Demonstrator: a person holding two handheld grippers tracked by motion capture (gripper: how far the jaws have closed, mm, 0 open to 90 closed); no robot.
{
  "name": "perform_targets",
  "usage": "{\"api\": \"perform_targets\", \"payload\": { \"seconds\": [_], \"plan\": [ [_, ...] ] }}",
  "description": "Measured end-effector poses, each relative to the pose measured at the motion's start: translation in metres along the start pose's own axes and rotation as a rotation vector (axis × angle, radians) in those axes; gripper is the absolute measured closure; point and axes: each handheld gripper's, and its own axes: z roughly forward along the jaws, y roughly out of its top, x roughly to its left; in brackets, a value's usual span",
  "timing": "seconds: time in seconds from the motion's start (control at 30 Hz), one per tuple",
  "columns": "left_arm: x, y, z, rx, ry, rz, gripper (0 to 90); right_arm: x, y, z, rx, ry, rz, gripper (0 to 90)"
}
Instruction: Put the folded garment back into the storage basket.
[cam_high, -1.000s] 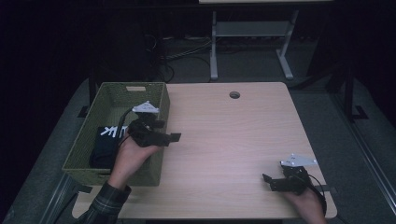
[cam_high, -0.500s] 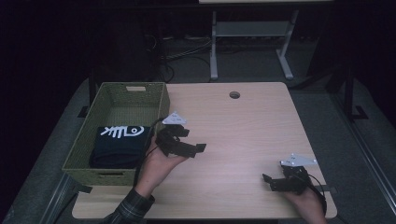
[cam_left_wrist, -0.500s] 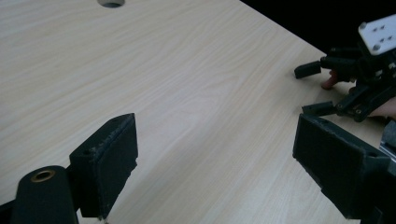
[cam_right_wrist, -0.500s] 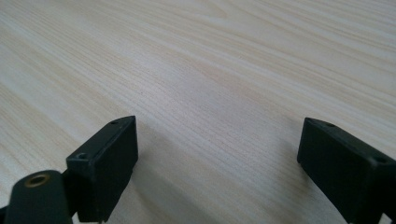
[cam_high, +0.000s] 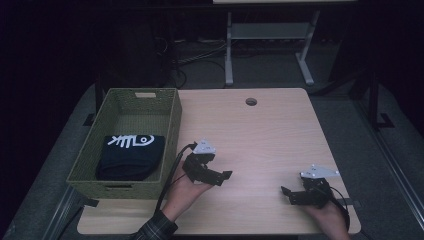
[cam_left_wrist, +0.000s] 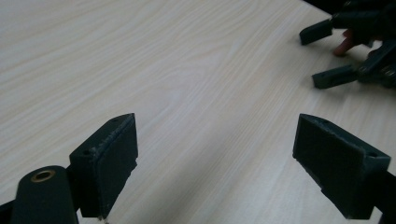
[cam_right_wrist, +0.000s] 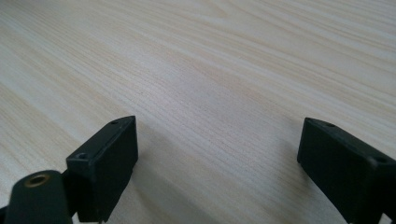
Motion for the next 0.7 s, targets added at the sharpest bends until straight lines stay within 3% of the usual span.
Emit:
{"api": "perform_targets", "payload": {
  "seconds": [0.27, 0.6, 0.7],
  "plan": [
    [0.007, -0.023, 0.02, 0.041, 0.028, -0.008, 13.6, 0.0, 0.0, 0.0, 0.001, 0.0, -0.002, 12.0],
    [0.008, -0.039, 0.043, 0.14, 0.059, 0.032, 13.1, 0.0, 0.0, 0.0, 0.001, 0.001, -0.002, 11.9],
    [0.005, -0.04, 0.044, 0.134, 0.082, 0.051, 13.0, 0.0, 0.0, 0.0, 0.001, 0.001, -0.002, 11.9]
  ]
}}
